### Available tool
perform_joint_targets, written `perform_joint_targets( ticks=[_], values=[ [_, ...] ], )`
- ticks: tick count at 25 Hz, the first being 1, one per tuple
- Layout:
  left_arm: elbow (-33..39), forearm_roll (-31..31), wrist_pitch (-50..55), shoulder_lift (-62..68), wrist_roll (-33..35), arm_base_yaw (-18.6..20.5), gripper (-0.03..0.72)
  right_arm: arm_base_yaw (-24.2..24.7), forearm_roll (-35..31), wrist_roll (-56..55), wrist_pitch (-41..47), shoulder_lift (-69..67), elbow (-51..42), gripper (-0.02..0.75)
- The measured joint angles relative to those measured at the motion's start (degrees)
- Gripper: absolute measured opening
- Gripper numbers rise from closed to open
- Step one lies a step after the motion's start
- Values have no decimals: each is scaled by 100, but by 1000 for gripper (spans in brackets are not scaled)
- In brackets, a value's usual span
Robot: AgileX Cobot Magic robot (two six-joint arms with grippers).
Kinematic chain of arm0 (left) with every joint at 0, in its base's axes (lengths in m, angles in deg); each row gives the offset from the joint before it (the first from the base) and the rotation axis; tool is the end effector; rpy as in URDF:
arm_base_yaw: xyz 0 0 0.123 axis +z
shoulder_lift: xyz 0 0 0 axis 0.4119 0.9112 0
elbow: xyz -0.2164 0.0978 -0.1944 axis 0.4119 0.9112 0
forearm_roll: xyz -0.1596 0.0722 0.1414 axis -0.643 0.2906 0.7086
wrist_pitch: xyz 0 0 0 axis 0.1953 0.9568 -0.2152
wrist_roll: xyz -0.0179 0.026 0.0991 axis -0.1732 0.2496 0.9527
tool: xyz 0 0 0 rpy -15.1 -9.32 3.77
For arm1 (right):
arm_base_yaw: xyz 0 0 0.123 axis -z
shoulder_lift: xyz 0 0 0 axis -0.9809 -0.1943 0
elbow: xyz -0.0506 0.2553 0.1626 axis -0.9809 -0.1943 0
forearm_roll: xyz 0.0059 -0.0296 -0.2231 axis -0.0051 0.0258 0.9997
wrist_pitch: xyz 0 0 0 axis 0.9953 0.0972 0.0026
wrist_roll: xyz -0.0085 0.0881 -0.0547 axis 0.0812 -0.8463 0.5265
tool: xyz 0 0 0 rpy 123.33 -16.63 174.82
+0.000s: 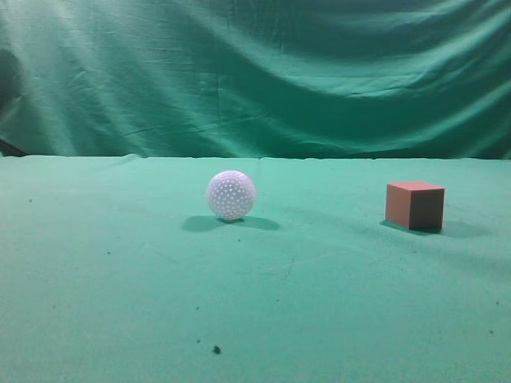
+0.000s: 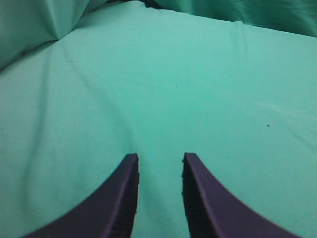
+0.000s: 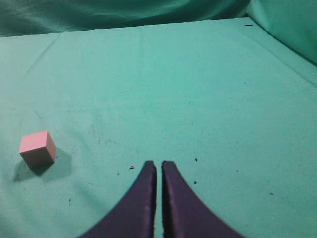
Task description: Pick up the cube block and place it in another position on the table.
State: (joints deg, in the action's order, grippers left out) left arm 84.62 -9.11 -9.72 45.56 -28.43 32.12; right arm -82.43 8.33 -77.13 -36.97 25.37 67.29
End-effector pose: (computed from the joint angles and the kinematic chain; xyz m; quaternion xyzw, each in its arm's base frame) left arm 0.0148 0.0078 0.1701 -0.1236 0.7897 0.0223 0.6005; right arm 0.0153 -0.0010 0.1657 0.0113 0.8118 0.0340 0.5828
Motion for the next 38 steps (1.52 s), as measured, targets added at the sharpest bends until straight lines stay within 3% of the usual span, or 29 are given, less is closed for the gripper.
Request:
perform_joint_targets(
  ticks=[6,12,13,15,20,22,32,38],
  values=[
    [0,0,0,0,0,0,235,0,134,-7,-407,0,-3,0],
    [0,0,0,0,0,0,235,0,-140,252,-3285,0,-16,0],
    [0,0,0,0,0,0,235,0,-140,374,-3451,0,17,0],
    [0,0,0,0,0,0,235,0,-140,527,-3034,0,331,0],
    [0,0,0,0,0,0,235,0,-140,665,-775,-827,1910,0],
    [0,0,0,0,0,0,235,0,-140,674,-266,-1314,2270,0],
    [0,0,0,0,0,0,235,-50,-488,1305,471,-3043,2614,0],
    [0,0,0,0,0,0,235,-987,-543,1502,1773,-4553,3727,0]
  ],
)
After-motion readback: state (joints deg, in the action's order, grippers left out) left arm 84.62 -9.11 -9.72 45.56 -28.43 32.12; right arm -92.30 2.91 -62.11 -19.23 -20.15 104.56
